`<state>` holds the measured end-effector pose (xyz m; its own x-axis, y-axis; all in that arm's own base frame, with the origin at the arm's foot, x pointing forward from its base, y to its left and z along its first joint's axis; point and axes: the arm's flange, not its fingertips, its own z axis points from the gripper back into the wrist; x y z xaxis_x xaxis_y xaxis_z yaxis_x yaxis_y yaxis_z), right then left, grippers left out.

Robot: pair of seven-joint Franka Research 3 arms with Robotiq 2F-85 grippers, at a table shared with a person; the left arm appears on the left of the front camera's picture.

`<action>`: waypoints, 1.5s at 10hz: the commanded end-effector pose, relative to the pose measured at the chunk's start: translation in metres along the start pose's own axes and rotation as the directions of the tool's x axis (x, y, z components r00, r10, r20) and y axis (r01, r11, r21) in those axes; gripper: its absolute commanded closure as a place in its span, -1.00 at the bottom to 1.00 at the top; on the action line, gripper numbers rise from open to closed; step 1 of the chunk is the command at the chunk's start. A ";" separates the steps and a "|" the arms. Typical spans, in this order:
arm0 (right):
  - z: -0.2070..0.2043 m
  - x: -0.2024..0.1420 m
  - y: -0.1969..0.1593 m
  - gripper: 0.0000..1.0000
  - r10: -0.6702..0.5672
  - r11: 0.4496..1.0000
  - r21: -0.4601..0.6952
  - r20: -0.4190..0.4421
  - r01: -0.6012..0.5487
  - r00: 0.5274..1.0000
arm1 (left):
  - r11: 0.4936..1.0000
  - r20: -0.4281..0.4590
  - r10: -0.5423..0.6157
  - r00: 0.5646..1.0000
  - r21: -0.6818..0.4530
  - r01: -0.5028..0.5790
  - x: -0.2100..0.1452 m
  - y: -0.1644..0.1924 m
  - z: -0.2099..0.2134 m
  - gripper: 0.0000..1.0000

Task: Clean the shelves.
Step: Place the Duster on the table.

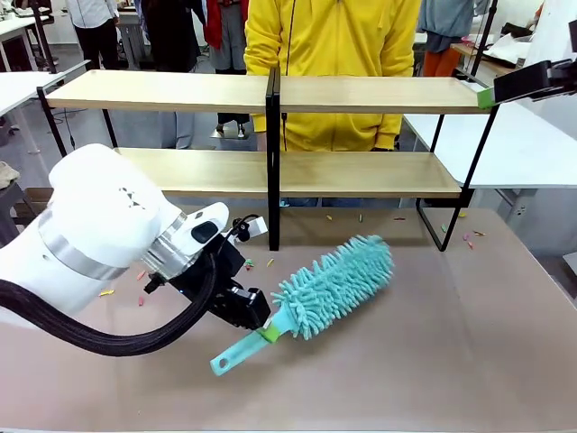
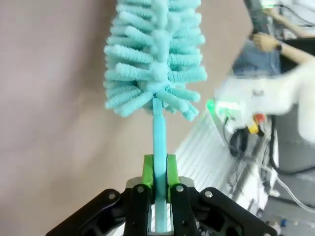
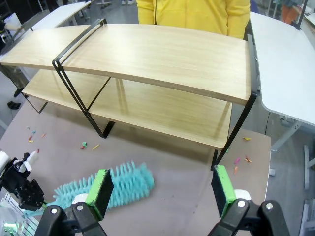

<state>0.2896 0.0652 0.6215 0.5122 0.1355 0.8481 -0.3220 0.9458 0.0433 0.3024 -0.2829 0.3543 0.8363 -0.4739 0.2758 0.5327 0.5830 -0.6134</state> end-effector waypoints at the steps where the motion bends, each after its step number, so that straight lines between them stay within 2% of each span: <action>1: 0.000 0.000 -0.002 -1.00 0.006 1.000 0.006 0.000 -0.006 1.000 | 0.975 0.147 0.162 0.976 0.129 -0.181 0.024 -0.020 -0.029 0.75; 4: 0.000 0.000 -0.002 -1.00 0.006 1.000 0.006 0.000 -0.006 1.000 | 0.925 0.328 0.255 0.910 0.192 -0.329 0.068 -0.035 -0.036 0.75; 5: 0.000 0.000 -0.002 -1.00 0.006 1.000 0.006 0.000 -0.006 1.000 | 0.889 0.414 0.298 0.860 0.209 -0.408 0.082 -0.035 -0.038 0.75; 6: 0.000 0.000 -0.002 -1.00 0.006 1.000 0.006 0.000 -0.006 1.000 | 0.847 0.459 0.340 0.821 0.230 -0.480 0.098 -0.032 -0.044 0.75; 8: 0.000 0.000 -0.002 -1.00 0.006 1.000 0.006 0.000 -0.006 1.000 | 0.794 0.526 0.368 0.767 0.251 -0.554 0.131 -0.026 -0.058 0.75; 9: 0.000 0.000 -0.002 -1.00 0.006 1.000 0.006 0.000 -0.006 1.000 | 0.791 0.539 0.362 0.761 0.255 -0.556 0.148 -0.024 -0.063 0.75; 11: 0.000 0.000 -0.002 -1.00 0.006 1.000 0.006 0.000 -0.006 1.000 | 0.802 0.532 0.333 0.779 0.274 -0.531 0.185 -0.019 -0.070 0.75; 15: 0.000 0.000 -0.002 -1.00 0.006 1.000 0.006 0.000 -0.006 1.000 | 0.838 0.449 0.336 0.828 0.260 -0.480 0.224 -0.022 -0.073 0.75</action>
<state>0.2896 0.0652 0.6215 0.5122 0.1356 0.8481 -0.3219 0.9458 0.0433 0.4595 -0.4135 0.3592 0.9194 0.0961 0.3813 0.1015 0.8789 -0.4661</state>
